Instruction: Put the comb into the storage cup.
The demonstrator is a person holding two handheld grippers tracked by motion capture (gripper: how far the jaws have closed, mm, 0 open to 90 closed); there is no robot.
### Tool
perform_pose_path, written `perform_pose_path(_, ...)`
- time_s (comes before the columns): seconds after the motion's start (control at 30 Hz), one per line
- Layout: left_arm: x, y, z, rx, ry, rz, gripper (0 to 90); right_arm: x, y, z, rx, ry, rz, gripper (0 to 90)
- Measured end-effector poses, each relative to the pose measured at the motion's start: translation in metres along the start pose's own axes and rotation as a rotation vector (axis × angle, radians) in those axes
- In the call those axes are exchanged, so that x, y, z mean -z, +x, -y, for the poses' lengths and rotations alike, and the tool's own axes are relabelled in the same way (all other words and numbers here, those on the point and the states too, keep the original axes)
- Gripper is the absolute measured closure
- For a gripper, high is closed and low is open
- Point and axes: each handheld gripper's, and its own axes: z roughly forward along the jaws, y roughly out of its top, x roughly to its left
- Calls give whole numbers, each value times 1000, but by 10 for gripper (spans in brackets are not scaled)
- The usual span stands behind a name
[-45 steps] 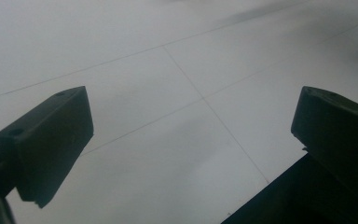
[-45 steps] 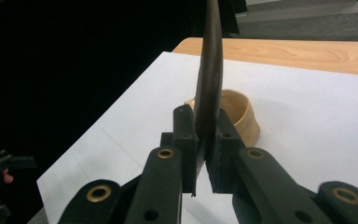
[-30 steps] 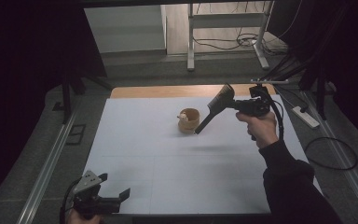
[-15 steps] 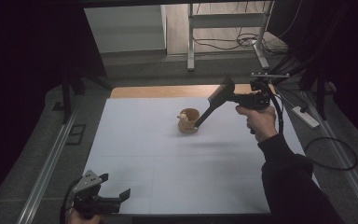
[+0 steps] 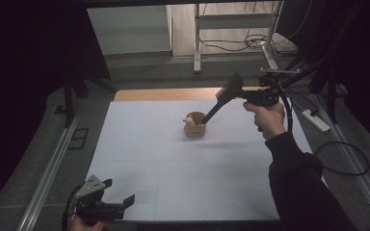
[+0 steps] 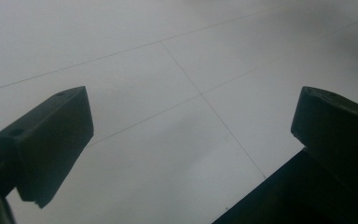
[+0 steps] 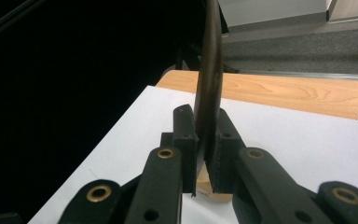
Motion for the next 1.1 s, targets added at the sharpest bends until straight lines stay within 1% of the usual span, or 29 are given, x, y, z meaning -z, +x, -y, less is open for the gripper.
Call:
perform_pose_path(0.7,-1,1,-1,7,10,4,2,-13,-4,-16,-13,-31,44,836)
perform_pose_path(0.87,-2,1,-1,9,11,5,4,-19,-6,-16,-11,-30,61,836)
perform_pose_path(1.1,-2,1,-1,11,13,5,4,-28,-10,-15,-16,-27,69,836)
